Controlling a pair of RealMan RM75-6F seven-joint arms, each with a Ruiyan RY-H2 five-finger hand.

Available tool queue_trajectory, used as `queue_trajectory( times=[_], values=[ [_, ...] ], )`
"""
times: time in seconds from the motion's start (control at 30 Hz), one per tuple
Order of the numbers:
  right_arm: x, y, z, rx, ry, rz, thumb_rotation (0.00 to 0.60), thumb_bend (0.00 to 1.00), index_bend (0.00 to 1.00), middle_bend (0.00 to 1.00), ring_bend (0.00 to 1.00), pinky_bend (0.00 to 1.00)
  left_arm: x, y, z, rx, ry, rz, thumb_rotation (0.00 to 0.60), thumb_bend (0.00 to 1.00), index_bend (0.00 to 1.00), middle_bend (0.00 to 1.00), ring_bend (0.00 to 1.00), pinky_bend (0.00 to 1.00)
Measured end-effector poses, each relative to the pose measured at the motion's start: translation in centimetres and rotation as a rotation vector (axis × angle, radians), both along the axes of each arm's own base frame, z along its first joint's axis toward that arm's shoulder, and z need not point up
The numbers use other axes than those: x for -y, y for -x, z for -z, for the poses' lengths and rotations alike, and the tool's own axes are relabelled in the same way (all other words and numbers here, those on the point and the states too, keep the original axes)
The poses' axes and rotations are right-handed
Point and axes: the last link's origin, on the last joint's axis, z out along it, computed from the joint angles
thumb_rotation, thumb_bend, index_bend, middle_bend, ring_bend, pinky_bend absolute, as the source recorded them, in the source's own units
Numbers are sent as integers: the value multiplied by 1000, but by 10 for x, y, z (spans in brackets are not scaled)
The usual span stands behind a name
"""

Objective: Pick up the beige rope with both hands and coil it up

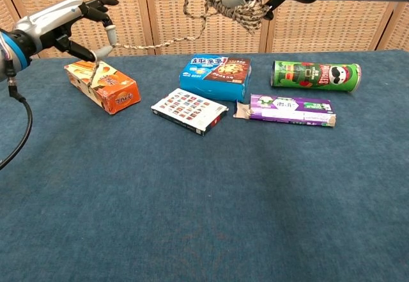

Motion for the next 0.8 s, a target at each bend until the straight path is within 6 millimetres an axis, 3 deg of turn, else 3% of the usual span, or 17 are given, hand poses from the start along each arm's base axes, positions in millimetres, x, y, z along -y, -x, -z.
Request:
queue_trajectory(
  times=[0.4,0.8],
  values=[
    [16,0,-2,-35,76,69,600,751,681,689,477,777,38,10,-3,-39,112,57,600,503,749,0,0,0],
    [23,18,9,-200,144,60,600,752,683,691,477,777,62,11,-10,-64,174,130,600,503,749,0,0,0]
  ],
)
